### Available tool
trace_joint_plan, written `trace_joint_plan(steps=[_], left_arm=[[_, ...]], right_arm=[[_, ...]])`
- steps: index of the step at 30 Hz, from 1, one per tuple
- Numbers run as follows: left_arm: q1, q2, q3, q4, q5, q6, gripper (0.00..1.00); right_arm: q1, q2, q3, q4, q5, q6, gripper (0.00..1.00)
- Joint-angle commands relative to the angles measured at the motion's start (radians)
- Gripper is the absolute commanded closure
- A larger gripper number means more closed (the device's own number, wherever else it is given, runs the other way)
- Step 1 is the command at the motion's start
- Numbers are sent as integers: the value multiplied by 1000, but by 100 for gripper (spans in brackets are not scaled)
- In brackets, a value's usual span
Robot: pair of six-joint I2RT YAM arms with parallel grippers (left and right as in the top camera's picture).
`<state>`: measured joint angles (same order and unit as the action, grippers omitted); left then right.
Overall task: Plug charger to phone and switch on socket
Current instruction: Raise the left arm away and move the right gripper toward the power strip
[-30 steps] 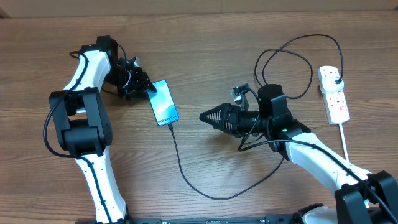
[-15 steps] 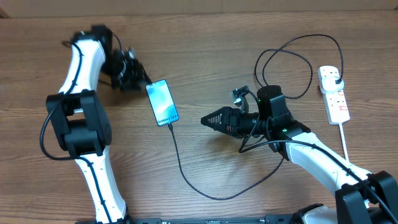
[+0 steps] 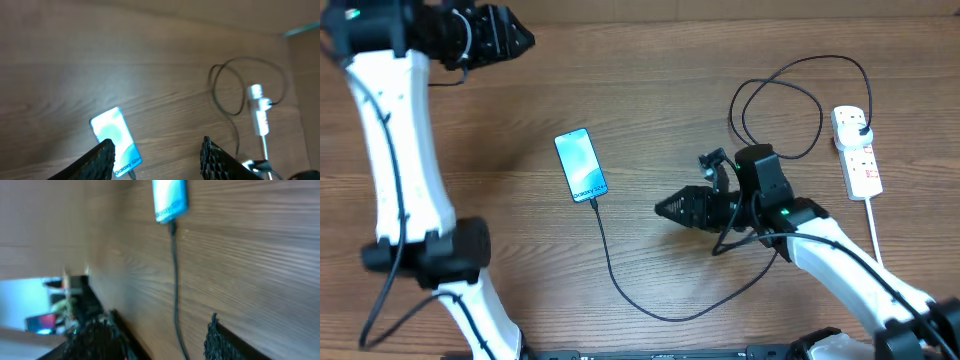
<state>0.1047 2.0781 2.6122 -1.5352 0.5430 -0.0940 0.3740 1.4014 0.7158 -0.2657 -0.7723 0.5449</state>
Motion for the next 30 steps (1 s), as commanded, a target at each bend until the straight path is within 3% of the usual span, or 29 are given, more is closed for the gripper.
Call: trace_joint_plan(steps=[1, 4, 10, 12, 18, 26, 30], left_arm=[[-7, -81, 19, -6, 27, 27, 41], [-7, -113, 19, -3, 23, 27, 19], [-7, -115, 19, -21, 22, 27, 9], [-7, -114, 19, -27, 17, 27, 0], [-7, -114, 19, -34, -77, 27, 0], [-7, -114, 19, -34, -113, 27, 1], [-7, -114, 19, -34, -113, 27, 1]], right_arm=[[-2, -105, 98, -122, 181, -114, 35], [-3, -153, 150, -233, 268, -129, 35], [-3, -214, 249, -399, 375, -155, 35], [-6, -225, 287, -453, 418, -157, 37], [-87, -229, 431, -610, 480, -161, 51], [-324, -229, 459, -645, 459, -166, 88], [-446, -226, 459, -639, 423, -190, 96]])
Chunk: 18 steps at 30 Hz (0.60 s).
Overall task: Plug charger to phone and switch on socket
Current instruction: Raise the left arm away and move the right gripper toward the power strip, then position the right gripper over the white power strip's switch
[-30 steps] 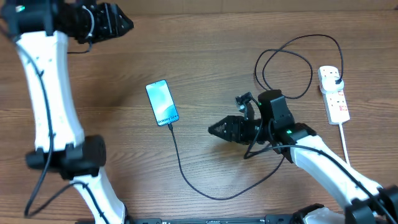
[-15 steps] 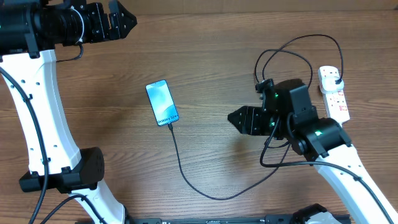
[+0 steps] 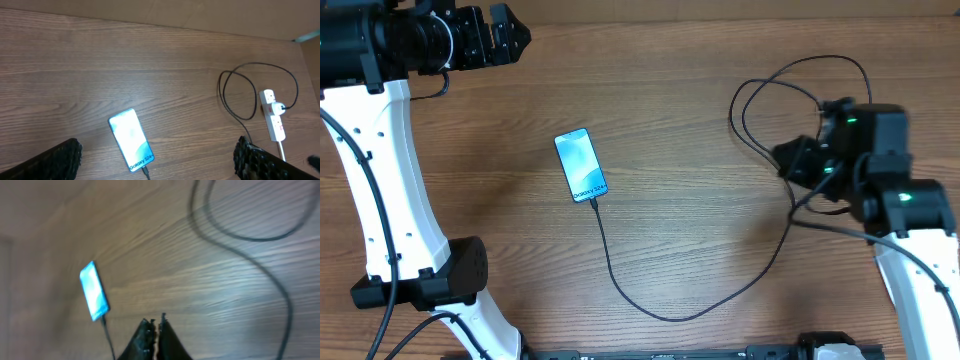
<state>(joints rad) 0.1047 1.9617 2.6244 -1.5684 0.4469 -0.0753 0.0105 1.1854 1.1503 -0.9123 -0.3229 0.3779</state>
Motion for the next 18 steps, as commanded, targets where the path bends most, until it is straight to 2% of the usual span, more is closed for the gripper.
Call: trace_joint_plan(steps=[1, 12, 18], left_arm=[[-7, 2, 7, -1, -17, 8, 1], [-7, 2, 7, -1, -17, 8, 0], [-7, 2, 7, -1, -17, 8, 0]], right_arm=[[-115, -6, 25, 13, -34, -36, 96], [-454, 134, 24, 93, -279, -73, 96], [-593, 238, 24, 170, -356, -72, 96]])
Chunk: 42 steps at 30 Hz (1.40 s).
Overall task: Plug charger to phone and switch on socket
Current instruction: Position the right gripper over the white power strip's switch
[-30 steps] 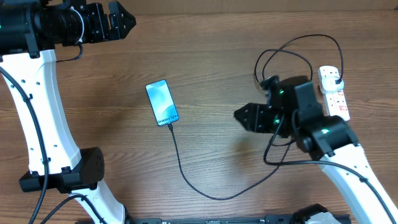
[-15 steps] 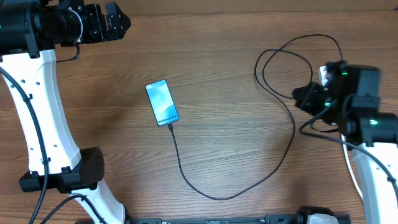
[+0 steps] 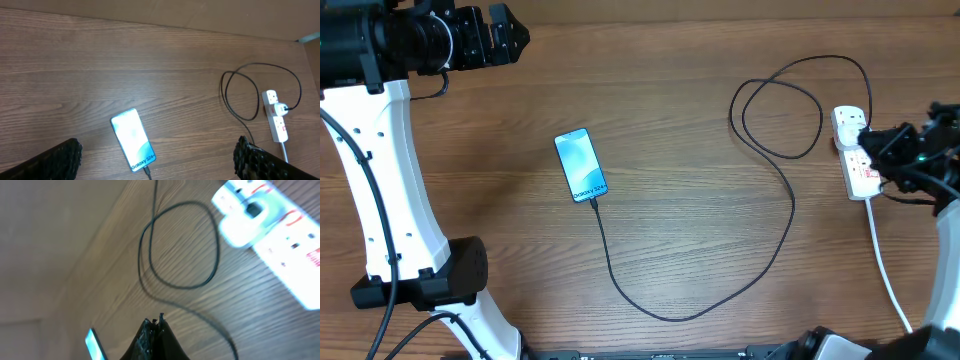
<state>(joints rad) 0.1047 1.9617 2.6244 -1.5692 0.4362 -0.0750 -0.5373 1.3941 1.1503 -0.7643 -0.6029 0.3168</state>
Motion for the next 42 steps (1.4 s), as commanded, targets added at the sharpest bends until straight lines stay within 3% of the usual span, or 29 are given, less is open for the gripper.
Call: trace_joint_plan(steps=[1, 10, 17, 30, 42], left_arm=[[-7, 2, 7, 0, -6, 8, 1], [-7, 2, 7, 0, -6, 8, 0], [-7, 2, 7, 0, -6, 8, 0], [-7, 2, 7, 0, -6, 8, 0], [-7, 2, 7, 0, -6, 8, 0]], right_arm=[[-65, 48, 24, 37, -91, -11, 96], [-248, 253, 22, 230, -342, 58, 96], [-319, 383, 22, 393, -358, 184, 96], [-313, 568, 22, 650, -364, 317, 96], [-286, 694, 22, 712, -364, 341, 96]])
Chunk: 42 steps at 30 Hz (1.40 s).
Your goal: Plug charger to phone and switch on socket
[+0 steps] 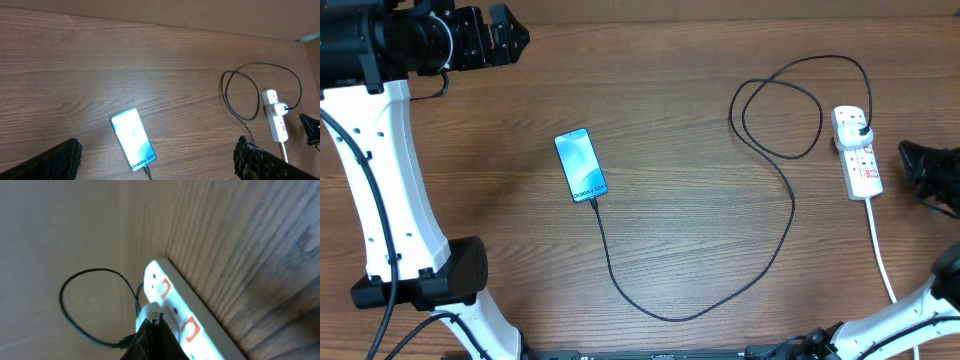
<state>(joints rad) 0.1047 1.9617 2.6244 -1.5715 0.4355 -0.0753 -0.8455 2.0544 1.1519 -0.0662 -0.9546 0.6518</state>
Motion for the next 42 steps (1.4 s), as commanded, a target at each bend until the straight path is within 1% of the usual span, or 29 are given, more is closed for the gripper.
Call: trace_joint_plan(steps=[1, 7, 17, 33, 42], left_arm=[[-7, 2, 7, 2, -5, 8, 0], [-7, 2, 7, 2, -5, 8, 0], [-7, 2, 7, 2, -5, 8, 0], [-7, 2, 7, 2, -5, 8, 0], [-7, 2, 7, 2, -5, 8, 0]], right_arm=[[31, 42, 20, 16, -11, 6, 96], [66, 64, 20, 45, 1, 7, 96], [74, 102, 20, 20, 6, 6, 96], [133, 103, 20, 31, 22, -5, 96], [133, 103, 20, -36, 22, -7, 96]])
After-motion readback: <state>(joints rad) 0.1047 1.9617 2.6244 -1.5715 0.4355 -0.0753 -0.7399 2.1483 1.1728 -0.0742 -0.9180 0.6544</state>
